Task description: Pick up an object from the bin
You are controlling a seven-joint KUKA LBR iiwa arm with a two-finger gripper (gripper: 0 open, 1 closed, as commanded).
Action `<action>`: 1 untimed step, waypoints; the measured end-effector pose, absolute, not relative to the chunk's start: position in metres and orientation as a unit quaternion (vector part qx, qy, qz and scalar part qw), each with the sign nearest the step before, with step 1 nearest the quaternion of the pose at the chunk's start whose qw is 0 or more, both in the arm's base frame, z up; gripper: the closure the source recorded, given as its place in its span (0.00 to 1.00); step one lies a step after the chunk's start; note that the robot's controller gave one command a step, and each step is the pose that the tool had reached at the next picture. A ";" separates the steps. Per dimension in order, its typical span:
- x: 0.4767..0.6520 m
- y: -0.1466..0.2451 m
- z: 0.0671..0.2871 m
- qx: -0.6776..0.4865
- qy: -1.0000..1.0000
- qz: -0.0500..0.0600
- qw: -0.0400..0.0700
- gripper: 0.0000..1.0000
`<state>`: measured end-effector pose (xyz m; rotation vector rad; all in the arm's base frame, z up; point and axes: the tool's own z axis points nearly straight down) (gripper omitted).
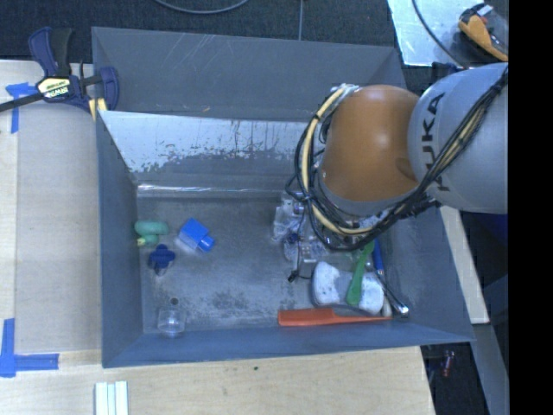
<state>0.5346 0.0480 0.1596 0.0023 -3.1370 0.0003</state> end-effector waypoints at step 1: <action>0.536 0.048 0.163 0.000 -1.000 0.000 -0.002 0.00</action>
Offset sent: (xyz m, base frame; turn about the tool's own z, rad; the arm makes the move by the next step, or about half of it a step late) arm 0.0307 -0.0768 -0.0896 -0.2752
